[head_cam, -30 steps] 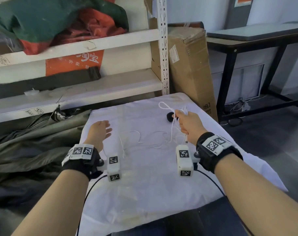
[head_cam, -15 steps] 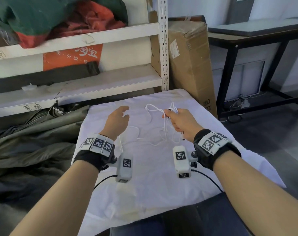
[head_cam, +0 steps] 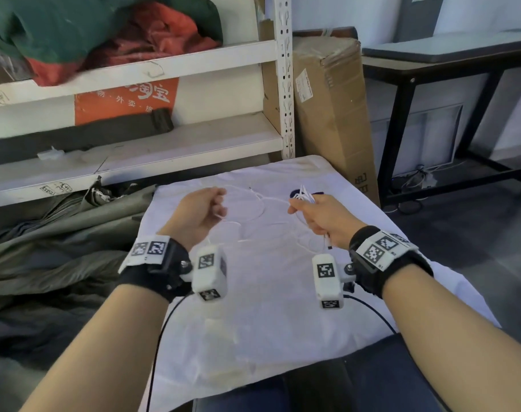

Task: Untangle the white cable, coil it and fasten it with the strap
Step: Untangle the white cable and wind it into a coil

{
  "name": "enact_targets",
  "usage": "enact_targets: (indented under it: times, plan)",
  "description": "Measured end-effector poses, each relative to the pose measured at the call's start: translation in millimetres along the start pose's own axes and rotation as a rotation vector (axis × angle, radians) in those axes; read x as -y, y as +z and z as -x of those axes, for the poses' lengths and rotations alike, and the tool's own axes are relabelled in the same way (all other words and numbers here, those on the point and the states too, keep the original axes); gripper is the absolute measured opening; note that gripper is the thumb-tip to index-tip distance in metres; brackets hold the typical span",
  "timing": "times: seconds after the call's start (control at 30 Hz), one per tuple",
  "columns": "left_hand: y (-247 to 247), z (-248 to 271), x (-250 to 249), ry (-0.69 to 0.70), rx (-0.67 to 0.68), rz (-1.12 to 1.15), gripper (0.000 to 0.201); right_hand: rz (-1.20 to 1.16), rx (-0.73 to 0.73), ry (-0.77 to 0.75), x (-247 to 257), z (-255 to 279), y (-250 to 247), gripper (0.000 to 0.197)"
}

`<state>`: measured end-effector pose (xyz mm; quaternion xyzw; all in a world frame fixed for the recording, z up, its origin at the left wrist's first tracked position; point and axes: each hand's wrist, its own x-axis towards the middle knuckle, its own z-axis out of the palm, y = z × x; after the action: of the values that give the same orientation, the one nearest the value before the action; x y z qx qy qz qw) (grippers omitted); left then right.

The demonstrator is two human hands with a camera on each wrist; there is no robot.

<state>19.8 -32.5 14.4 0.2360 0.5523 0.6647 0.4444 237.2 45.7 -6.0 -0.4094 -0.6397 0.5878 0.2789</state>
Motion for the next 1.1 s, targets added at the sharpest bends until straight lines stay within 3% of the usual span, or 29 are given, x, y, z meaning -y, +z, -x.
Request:
enact_targets:
  times: [0.1,0.27,0.37,0.47,0.63,0.83,0.9,0.97,1.03,1.1]
  plan:
    - [-27.6,-13.0,-13.7,0.026,-0.167,0.006,0.031,-0.003,0.085,0.003,0.7,-1.1,-4.9,0.025]
    - [-53.9,-17.1,-14.2,0.100,-0.247,-0.248,0.031,0.007,0.118,-0.020,5.5,-3.3,-6.4,0.025]
    - [-70.3,-15.0,-15.5,0.184,-0.304,-0.517,0.034,-0.078,0.099,0.023,-0.5,-4.9,-8.8,0.025]
    - [-77.4,-12.0,-15.6,0.192,-0.135,-0.491,0.035,-0.235,-0.002,0.071,-3.9,-10.0,-11.5,0.028]
    - [-68.3,2.2,-22.4,-0.059,0.251,-0.064,0.032,-0.457,-0.219,0.130,-5.2,-24.2,-15.9,0.032]
    - [-60.8,7.5,-39.4,-0.114,0.311,0.055,0.017,-0.547,-0.391,0.108,-8.4,-27.2,-24.3,0.033]
    - [-65.3,3.6,-39.2,-0.075,0.242,-0.141,0.016,-0.549,-0.429,0.080,-6.8,-24.8,-27.7,0.033]
    - [-69.0,-3.3,-34.6,0.054,0.062,-0.525,0.014,-0.534,-0.375,0.077,-3.6,-23.6,-29.0,0.033]
    - [-68.5,-8.2,-30.0,0.207,-0.212,-0.809,0.017,-0.473,-0.204,0.126,0.9,-21.6,-25.9,0.032]
    - [-65.8,-12.7,-28.6,0.377,-0.454,-0.910,0.027,-0.404,0.005,0.201,6.0,-16.5,-20.4,0.032]
